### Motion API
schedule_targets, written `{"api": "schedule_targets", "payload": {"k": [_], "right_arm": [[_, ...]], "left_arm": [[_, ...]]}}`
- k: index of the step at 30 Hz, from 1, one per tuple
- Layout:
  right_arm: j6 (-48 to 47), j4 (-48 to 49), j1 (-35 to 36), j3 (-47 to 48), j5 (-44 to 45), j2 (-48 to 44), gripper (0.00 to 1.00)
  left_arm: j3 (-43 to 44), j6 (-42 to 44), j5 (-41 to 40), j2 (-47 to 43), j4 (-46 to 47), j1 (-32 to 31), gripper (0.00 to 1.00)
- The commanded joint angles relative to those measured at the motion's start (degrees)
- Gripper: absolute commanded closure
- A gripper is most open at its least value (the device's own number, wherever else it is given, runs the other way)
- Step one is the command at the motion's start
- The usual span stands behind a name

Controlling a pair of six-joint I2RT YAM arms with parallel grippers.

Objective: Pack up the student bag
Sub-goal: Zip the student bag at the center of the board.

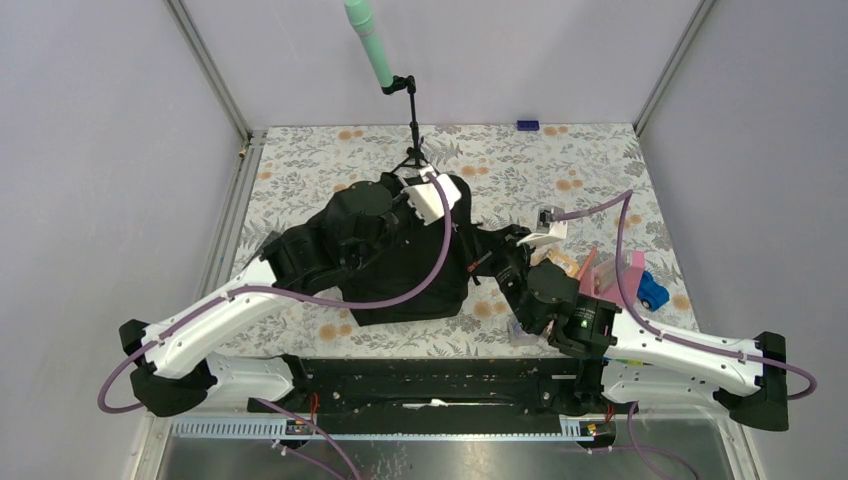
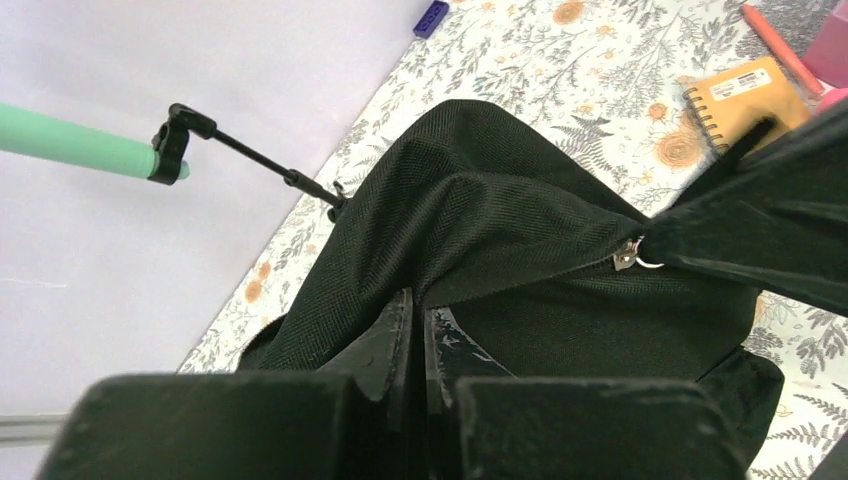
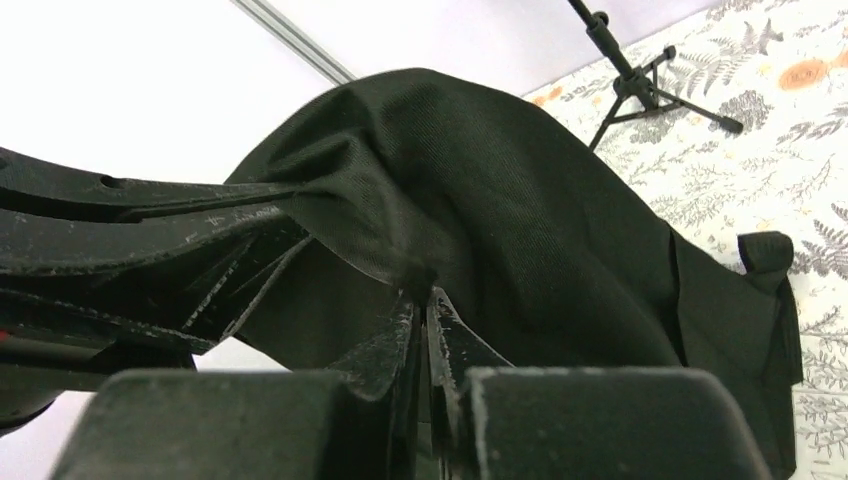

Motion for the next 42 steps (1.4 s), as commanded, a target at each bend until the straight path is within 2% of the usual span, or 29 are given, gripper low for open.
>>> {"api": "schedule_targets", "payload": {"k": [1, 5, 8, 11, 14, 16, 19, 23, 29, 34, 42], "right_arm": [[2.26, -11.29, 0.10, -3.44, 4.78, -2.45, 0.85], [-5.78, -10.98, 0.06, -2.06, 2.69, -5.54, 0.52], [-10.43, -15.21, -1.27, 0.83, 0.06, -7.94, 0.33], [-12.10, -21.48, -6.60, 5.58, -12.37, -8.56, 0.21], [-16.36, -22.48, -11.67, 8.63, -26.70, -7.87, 0.17], [-19.19, -22.59, -13.68, 10.24, -36.08, -6.65, 0.16], [-18.68, -22.03, -16.76, 11.47, -46.31, -4.74, 0.16], [-15.15, -19.40, -19.06, 12.53, -55.67, -1.13, 0.20], [-11.22, -15.23, -19.42, 12.15, -56.18, 2.32, 0.30], [-9.14, -12.35, -20.56, 12.28, -54.84, 3.51, 0.35], [-7.30, -11.86, -22.75, 12.73, -53.84, 4.38, 0.48]], "left_arm": [[4.23, 0.79, -14.62, -4.40, 7.51, 6.56, 1.00], [0.13, 2.03, 2.62, -9.13, 3.84, 6.43, 1.00], [-2.47, 1.40, 8.19, -11.46, 3.78, 6.44, 1.00], [-2.59, 1.64, 7.92, -11.96, 2.93, 6.43, 1.00], [-2.31, 1.55, 8.01, -11.87, 2.35, 6.40, 1.00], [-1.43, 1.25, 8.26, -11.31, 1.35, 6.48, 1.00], [-0.17, 1.07, 8.17, -10.05, -0.18, 6.48, 1.00], [-0.02, 0.91, 8.06, -9.53, -0.46, 6.49, 1.00], [0.35, 0.75, 8.24, -8.86, -1.01, 6.44, 1.00], [0.49, 0.71, 8.23, -8.89, -1.15, 6.42, 1.00], [0.55, 0.77, 8.23, -8.64, -1.33, 6.43, 1.00]]}}
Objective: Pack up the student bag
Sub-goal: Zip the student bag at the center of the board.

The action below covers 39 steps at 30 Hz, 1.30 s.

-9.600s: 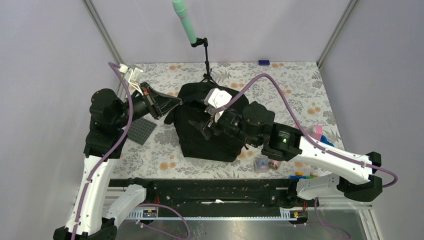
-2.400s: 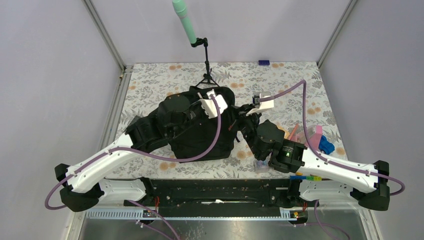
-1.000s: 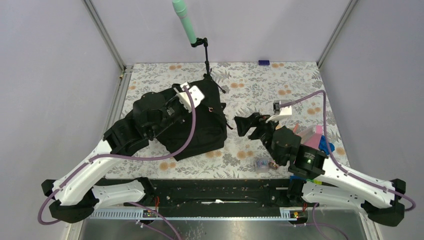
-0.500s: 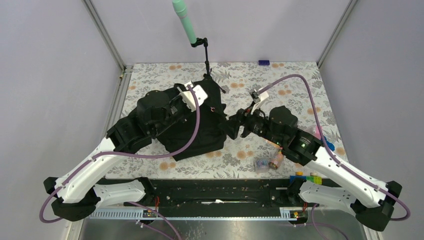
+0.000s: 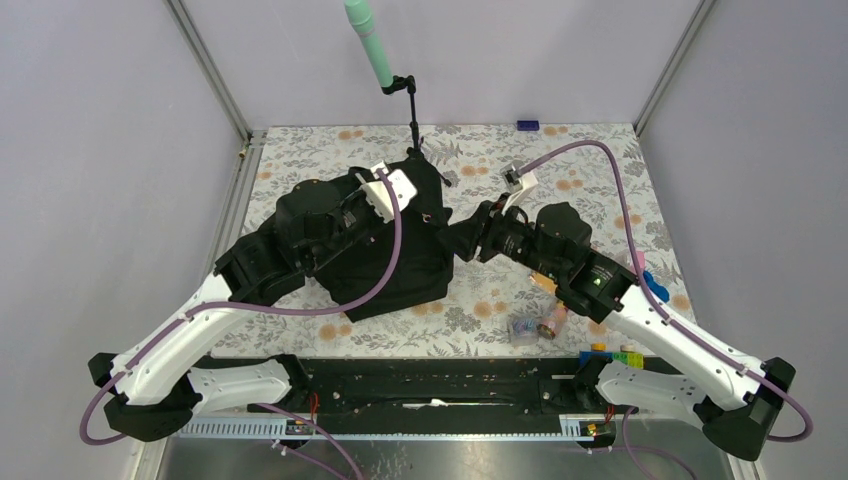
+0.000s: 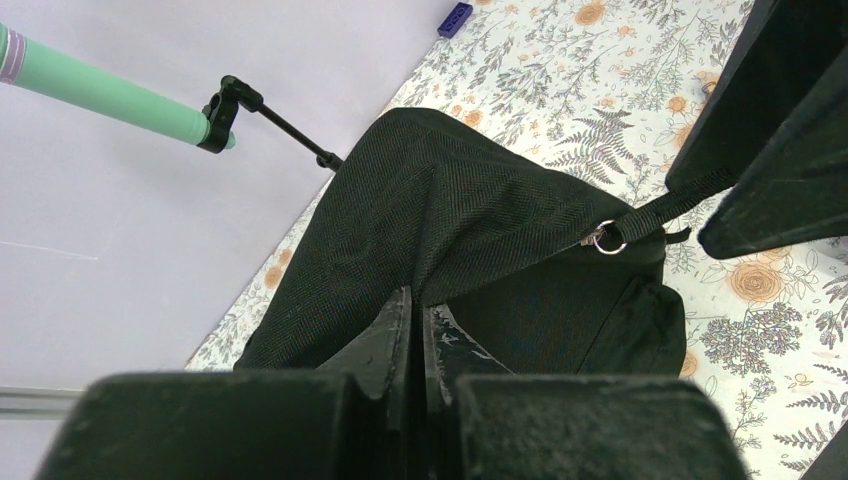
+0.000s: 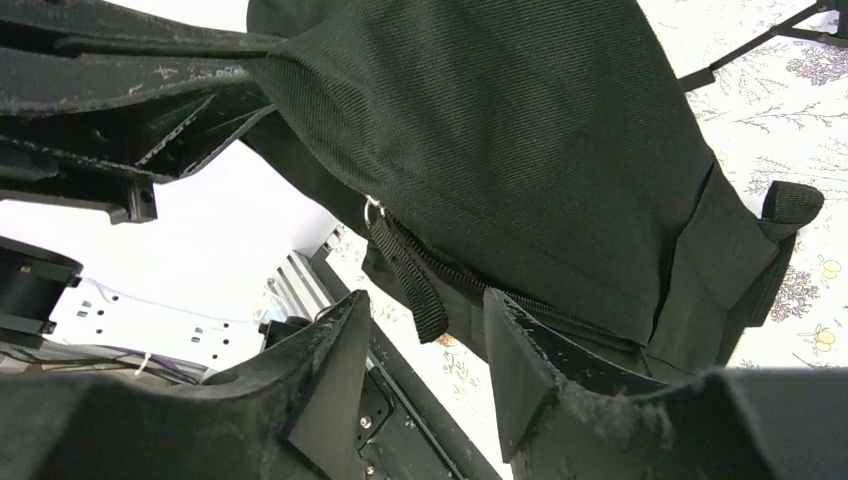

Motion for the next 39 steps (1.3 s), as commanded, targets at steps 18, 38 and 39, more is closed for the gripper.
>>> {"api": "schedule_targets", "payload": {"k": [18, 38, 39], "right_arm": [[9.66, 2.67, -1.38, -4.90, -1.91, 3.72, 1.00], [19.77, 7.28, -1.38, -16.49, 7.06, 0.34, 1.00], [19.84, 7.30, -1.38, -16.57, 7.10, 0.29, 1.00]], "left_arm": [[3.57, -1.10, -1.17, 2.29, 3.74, 0.19, 1.00], [2.51, -1.01, -4.67, 0.88, 7.57, 0.23, 1.00], [2.55, -1.06, -4.65, 0.78, 7.53, 0.18, 1.00]]}}
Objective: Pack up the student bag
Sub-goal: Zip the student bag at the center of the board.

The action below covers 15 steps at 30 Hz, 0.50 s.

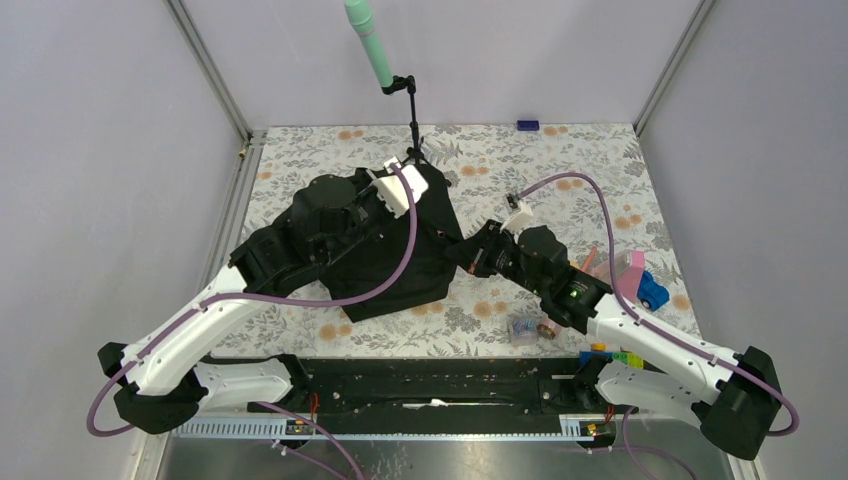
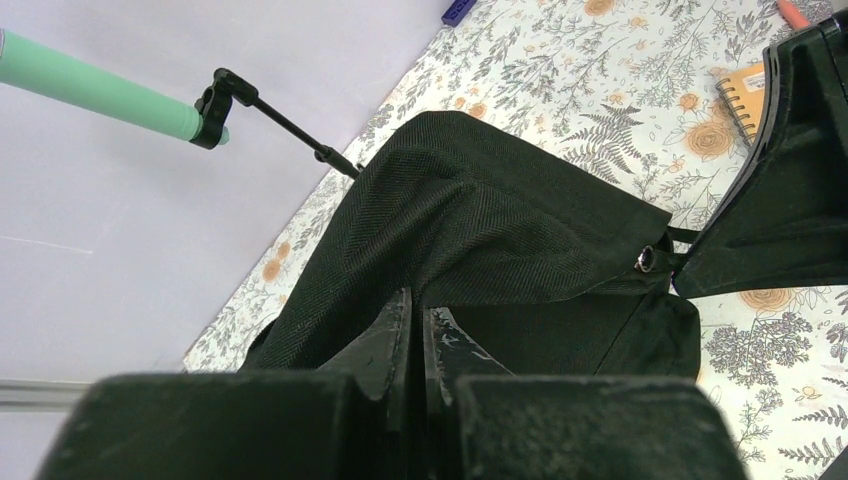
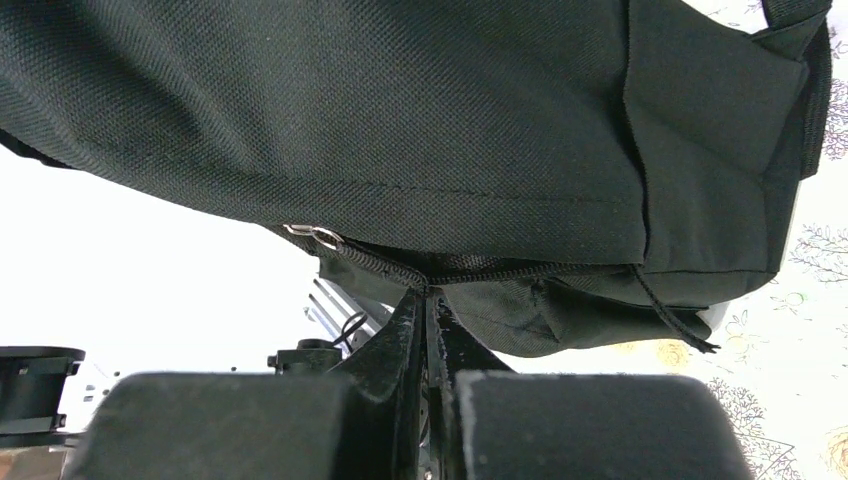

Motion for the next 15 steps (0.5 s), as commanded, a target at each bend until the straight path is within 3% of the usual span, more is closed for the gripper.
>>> {"api": "schedule_targets", "payload": {"k": [1, 15], "right_arm": [[0.53, -2.49, -0.29, -1.22, 2.59, -0.63, 1.00], [0.76, -4.59, -0.27, -4.62, 7.57, -3.04, 1.00]], "left_arm": [[1.73, -0.42, -2.55, -2.34, 6.61, 0.32, 1.00], [4.00, -0.68, -6.21, -2.07, 6.48, 0.38, 1.00]]}}
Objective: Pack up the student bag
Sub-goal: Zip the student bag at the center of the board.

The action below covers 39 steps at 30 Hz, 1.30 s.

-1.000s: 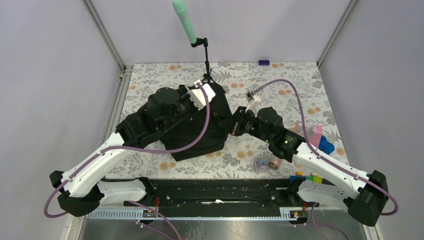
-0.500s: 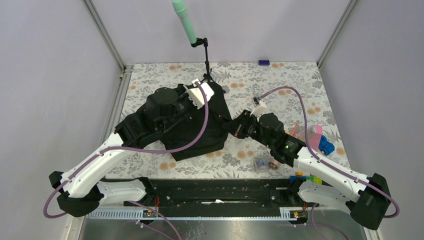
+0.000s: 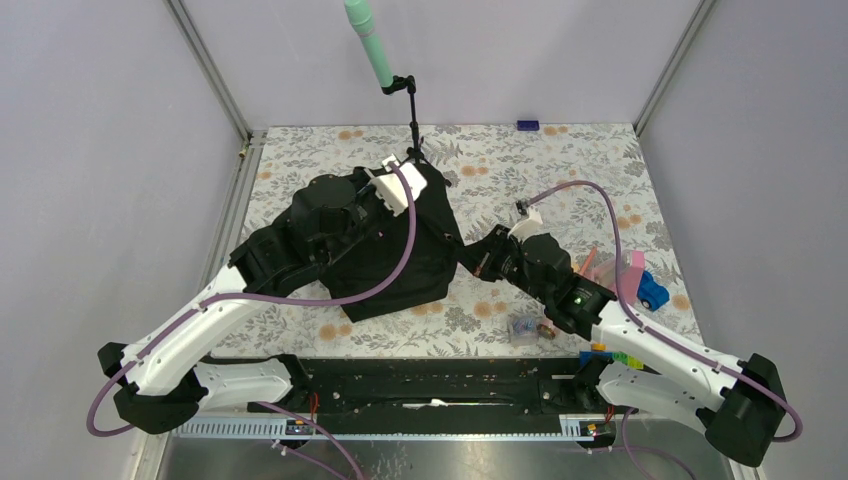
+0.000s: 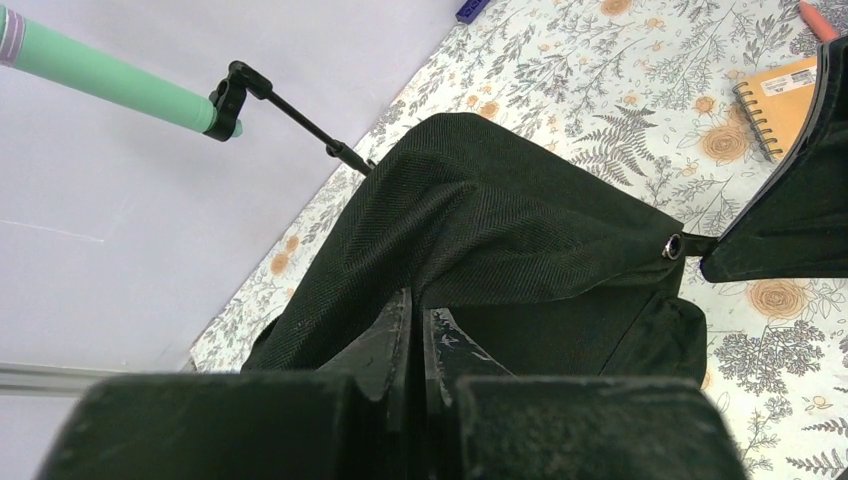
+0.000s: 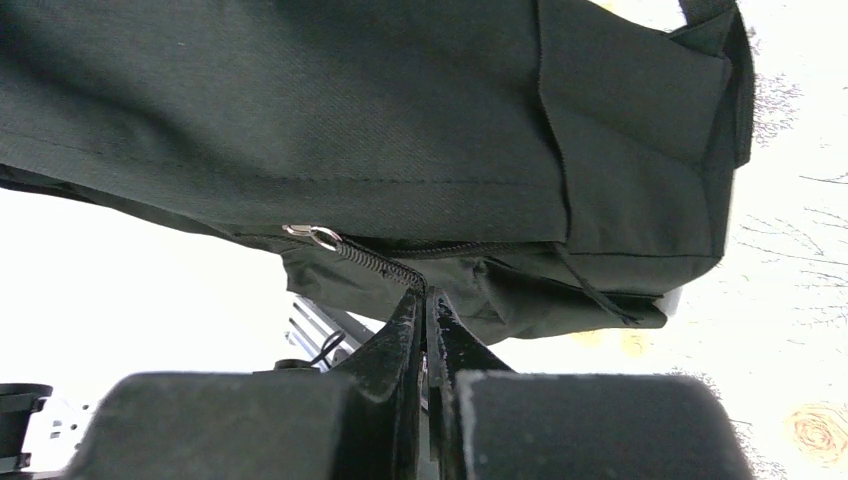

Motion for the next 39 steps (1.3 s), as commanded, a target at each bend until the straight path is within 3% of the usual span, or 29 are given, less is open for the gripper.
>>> {"api": "schedule_targets", "payload": {"k": [1, 14, 30, 39], "right_arm": [[-0.09, -3.66, -0.26, -2.03, 3.43, -0.20, 1.00], [-0.66, -5.34, -0.35, -4.90, 9.27, 0.56, 1.00], [-2.63, -6.91, -2.64, -4.08, 15.73, 8.31, 1.00], [-12.41, -4.33, -4.78, 1.73, 17.09, 12.79, 1.00]], "left_arm": [[3.93, -0.46, -4.62, -2.01, 6.30, 0.40, 1.00], [5.79, -0.66, -12.03, -1.17, 10.29, 1.01, 1.00], [6.94, -0.66, -15.99, 0.13, 14.38, 2.87, 1.00], [6.87, -1.21, -16.84, 1.45, 16.52, 3.61, 1.00]]}}
